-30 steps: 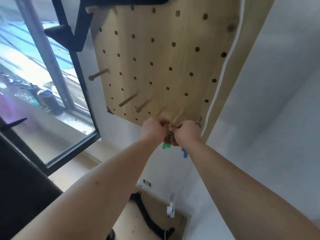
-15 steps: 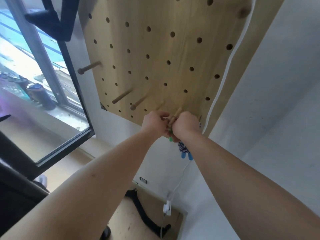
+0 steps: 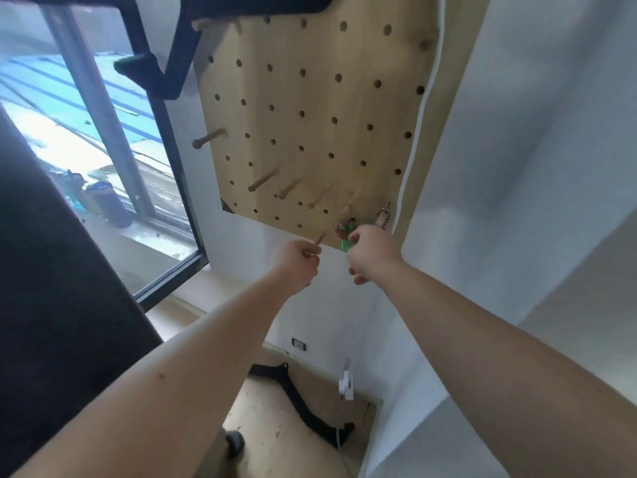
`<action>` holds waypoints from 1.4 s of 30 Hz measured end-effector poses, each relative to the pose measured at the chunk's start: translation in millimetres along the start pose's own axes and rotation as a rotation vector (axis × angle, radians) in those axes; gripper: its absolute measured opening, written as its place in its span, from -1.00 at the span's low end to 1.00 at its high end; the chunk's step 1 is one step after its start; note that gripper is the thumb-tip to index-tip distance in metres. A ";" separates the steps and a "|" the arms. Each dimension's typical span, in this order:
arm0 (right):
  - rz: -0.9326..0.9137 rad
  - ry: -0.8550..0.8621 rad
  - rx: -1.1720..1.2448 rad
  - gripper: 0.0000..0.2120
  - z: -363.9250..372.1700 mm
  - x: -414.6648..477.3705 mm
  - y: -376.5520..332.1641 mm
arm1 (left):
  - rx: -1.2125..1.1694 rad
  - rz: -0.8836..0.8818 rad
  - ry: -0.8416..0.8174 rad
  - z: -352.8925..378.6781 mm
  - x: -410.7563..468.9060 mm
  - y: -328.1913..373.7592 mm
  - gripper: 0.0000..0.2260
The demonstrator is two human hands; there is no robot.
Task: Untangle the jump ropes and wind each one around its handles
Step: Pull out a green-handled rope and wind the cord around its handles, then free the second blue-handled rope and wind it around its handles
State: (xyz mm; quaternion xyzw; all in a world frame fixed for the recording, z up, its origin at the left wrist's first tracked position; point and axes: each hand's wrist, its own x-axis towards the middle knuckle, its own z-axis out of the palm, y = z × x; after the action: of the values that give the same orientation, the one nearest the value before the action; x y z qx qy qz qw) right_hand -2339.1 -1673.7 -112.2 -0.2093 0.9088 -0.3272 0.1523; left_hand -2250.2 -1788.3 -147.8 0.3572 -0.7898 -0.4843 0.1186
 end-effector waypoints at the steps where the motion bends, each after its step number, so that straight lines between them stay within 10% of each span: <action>1: -0.010 -0.008 -0.004 -0.61 2.5 -19.1 2.8 | 0.003 0.014 -0.014 -4.5 -18.9 -4.8 -0.77; 23: -0.047 -0.133 -0.071 -0.64 30.2 -365.8 138.0 | 0.154 0.170 -0.241 22.1 -333.8 -126.9 -0.72; 42: 0.203 -0.295 -0.051 -0.54 64.8 -600.1 395.6 | 0.160 -0.016 -0.481 187.2 -586.2 -251.1 -0.38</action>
State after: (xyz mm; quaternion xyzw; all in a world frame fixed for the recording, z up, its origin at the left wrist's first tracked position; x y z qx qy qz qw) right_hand -1903.7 -1143.7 -336.8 -0.1660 0.9011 -0.2525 0.3110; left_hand -1817.1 -1332.1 -362.2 0.2462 -0.8283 -0.4923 -0.1051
